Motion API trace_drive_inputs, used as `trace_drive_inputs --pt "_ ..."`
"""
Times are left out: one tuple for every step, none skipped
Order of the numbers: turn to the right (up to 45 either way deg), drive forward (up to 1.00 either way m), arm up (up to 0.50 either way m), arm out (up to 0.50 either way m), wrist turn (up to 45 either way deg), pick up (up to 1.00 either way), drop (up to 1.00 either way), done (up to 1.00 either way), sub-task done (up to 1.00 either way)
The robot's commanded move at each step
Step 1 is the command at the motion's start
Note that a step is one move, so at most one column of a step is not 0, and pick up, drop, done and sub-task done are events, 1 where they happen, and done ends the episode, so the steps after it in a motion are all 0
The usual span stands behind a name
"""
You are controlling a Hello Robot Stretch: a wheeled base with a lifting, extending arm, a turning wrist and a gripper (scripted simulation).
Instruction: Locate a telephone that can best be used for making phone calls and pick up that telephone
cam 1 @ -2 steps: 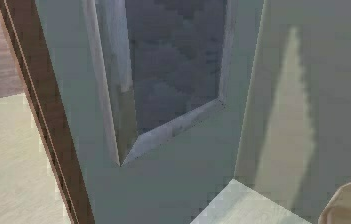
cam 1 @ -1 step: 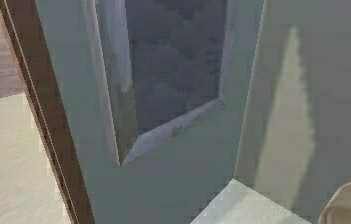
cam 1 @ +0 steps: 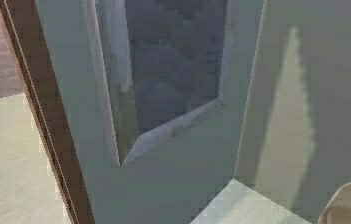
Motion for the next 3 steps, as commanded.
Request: trace_drive_inputs --pt "0.0 0.0 0.0 0.0 0.0 1.0 0.0 0.0 0.0" --pt "0.0 0.0 0.1 0.0 0.0 0.0 0.0 0.0 0.0" --pt "0.0 0.0 0.0 0.0 0.0 0.0 0.0 1.0 0.0"
